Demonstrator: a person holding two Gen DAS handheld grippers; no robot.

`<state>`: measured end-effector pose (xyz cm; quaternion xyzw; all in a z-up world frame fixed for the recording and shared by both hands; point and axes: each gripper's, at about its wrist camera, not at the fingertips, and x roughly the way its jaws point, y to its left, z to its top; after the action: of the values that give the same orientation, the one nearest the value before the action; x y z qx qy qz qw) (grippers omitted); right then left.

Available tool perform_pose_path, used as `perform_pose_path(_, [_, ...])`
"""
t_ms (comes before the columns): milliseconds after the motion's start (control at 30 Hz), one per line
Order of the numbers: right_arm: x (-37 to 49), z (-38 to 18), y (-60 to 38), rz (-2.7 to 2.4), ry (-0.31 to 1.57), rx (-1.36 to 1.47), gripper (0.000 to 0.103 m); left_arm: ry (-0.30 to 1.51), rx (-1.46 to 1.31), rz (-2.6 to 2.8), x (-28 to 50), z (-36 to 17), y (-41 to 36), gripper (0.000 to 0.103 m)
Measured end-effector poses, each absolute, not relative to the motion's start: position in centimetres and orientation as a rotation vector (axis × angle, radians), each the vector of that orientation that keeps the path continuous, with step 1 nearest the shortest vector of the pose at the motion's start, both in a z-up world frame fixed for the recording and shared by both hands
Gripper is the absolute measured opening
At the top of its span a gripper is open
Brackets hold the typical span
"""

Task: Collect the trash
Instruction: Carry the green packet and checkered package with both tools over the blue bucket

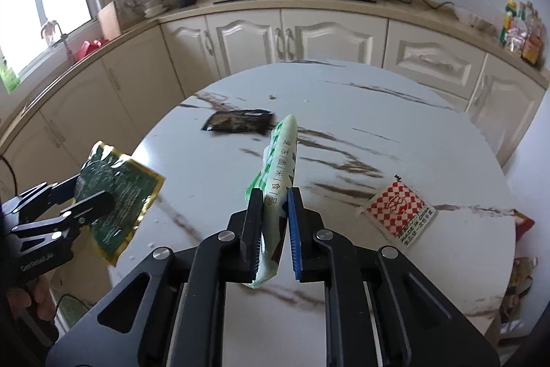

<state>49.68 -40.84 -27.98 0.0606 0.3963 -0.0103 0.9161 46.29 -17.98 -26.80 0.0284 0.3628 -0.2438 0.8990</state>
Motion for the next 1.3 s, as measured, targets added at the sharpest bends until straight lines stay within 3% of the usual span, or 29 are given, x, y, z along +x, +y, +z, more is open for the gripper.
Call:
perform_pose_path(433, [46.6,-25.6,-36.3,0.049,0.764,0.07,0.013,0.738,0.023,-0.486,44.0,-25.7,-13.4,0.051])
perform_pose_path(800, [50.8,-24.3,-22.5,0.317,0.725,-0.061,0.013,0.709,-0.038,-0.301,43.9,-25.5,-1.1,0.052])
perform_pose_path(1067, [56.9,-32.0,-11.7,0.486,0.854,-0.122,0.013,0.848,-0.101,-0.128,46.5,-32.3,8.6,0.051])
perform_pose_path(1300, [62.3,-43.9,-6.4,0.539,1.071,-0.147,0.013,1.061,-0.12,-0.071,51.6,-42.3,12.1,0.052])
